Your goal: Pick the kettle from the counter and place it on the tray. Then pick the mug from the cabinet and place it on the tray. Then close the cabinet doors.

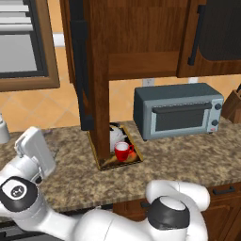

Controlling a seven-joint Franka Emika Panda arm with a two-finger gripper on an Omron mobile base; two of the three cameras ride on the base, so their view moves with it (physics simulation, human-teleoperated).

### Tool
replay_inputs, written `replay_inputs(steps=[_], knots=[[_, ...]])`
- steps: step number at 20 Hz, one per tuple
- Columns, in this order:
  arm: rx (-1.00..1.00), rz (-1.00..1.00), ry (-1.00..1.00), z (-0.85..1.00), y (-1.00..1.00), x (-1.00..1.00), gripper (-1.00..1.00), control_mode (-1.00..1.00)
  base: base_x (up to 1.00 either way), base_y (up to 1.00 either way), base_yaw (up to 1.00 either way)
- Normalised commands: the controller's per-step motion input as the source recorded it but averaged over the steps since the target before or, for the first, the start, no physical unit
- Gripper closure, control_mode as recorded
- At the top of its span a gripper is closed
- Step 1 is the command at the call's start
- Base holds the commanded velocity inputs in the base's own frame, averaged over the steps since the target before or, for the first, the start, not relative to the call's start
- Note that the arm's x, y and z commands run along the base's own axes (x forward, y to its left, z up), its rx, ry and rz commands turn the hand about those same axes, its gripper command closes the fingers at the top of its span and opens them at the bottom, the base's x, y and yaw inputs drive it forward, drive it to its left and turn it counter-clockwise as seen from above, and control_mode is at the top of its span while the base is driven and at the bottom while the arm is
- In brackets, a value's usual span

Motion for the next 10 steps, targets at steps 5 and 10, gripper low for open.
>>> replay_inputs(steps=[5, 10], knots=[[0.00, -0.14, 0.00, 0.49, -0.28, -0.11, -1.00, -1.00, 0.00, 0.00, 0.00], [0.00, -0.13, -0.02, 0.40, -0.41, -0.21, -1.00, -1.00, 0.00, 0.00, 0.00]])
